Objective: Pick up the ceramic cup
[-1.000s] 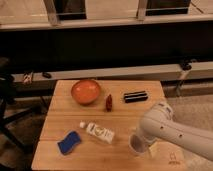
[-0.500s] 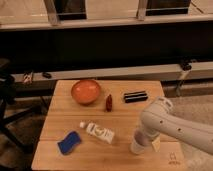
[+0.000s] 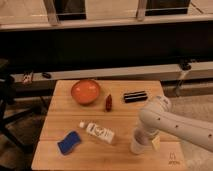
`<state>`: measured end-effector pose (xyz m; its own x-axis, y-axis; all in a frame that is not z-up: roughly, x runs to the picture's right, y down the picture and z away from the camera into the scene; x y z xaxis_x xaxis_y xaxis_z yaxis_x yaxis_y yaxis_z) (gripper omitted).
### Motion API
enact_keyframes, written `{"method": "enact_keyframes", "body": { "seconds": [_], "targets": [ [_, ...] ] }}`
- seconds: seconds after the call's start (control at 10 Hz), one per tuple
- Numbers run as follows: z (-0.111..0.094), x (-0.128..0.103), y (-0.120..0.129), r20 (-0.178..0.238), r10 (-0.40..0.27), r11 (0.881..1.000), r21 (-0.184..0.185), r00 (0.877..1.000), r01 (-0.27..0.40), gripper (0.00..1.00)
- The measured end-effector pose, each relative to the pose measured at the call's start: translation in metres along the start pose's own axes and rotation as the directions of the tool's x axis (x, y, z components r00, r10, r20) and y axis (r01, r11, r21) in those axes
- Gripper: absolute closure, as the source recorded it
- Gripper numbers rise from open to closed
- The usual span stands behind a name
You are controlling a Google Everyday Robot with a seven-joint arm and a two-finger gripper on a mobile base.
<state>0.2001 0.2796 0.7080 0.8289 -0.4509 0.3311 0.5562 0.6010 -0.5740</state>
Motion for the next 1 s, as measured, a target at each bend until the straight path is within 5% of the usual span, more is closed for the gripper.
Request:
{"method": "enact_keyframes", "body": {
  "seconds": [0.3, 1.0],
  "targets": [
    [-0.002, -0.001, 0.004, 0.003, 0.001, 1.0, -0.007, 1.0, -0.001, 0.2],
    [-0.006, -0.033, 0.031, 0.082, -0.032, 0.999, -0.017, 0.996, 0.033, 0.2]
  ]
}}
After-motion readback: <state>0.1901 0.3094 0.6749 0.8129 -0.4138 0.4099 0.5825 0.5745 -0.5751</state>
